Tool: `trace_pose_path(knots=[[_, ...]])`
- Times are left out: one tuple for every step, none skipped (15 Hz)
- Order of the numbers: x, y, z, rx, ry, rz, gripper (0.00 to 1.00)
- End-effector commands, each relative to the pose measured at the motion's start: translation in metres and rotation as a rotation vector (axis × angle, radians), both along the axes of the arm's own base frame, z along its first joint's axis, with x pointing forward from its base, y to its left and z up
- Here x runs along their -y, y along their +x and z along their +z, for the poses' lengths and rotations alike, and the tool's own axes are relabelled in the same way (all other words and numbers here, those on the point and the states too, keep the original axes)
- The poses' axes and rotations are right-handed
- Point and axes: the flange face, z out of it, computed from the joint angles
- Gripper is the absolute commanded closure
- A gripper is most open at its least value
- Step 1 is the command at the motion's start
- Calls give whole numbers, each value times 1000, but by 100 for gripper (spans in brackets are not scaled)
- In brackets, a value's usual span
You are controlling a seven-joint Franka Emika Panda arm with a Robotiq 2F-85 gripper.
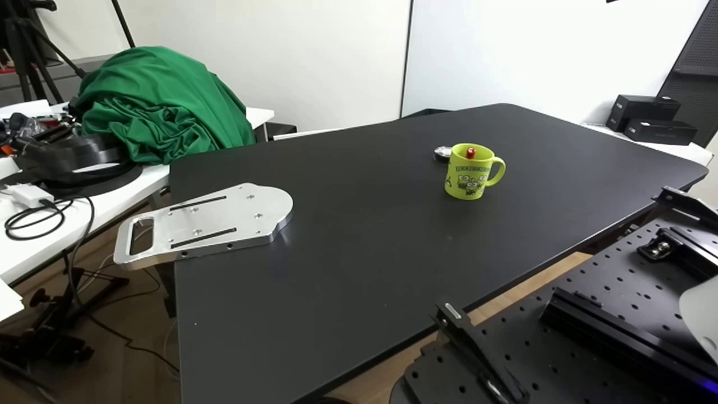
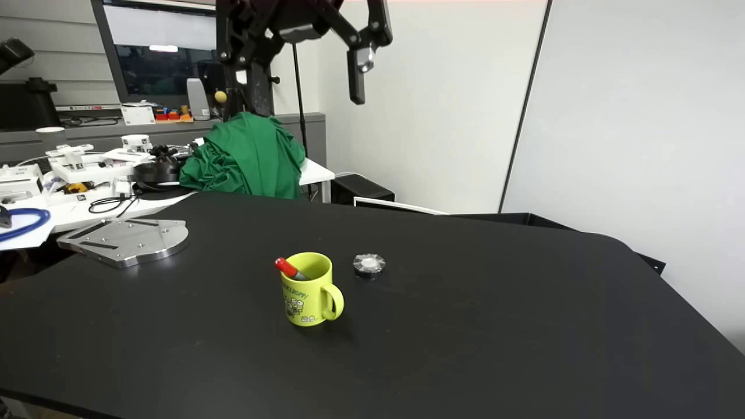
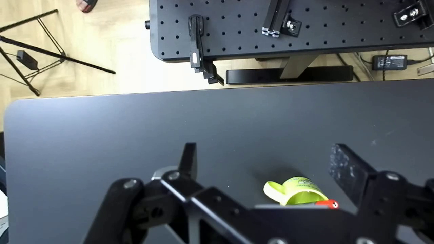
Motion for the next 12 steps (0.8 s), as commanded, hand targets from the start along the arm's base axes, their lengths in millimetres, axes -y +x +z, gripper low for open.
trace_pose_path(knots=[[-5, 30, 1, -32, -19, -2, 0], [-9, 40, 0, -38, -28, 4, 0], [-12, 48, -1, -42, -35, 10, 0], [-16, 59, -1, -42, -47, 18, 0], [-19, 71, -1, -42, -54, 28, 0], [-24, 82, -1, -40, -66, 33, 0], [-28, 93, -1, -40, -77, 38, 0], [-33, 104, -2, -40, -85, 42, 0], [-38, 114, -5, -44, -94, 41, 0], [-43, 124, -9, -49, -101, 25, 0], [-48, 134, -13, -51, -112, -12, 0], [-52, 145, -19, -62, -115, -55, 0]])
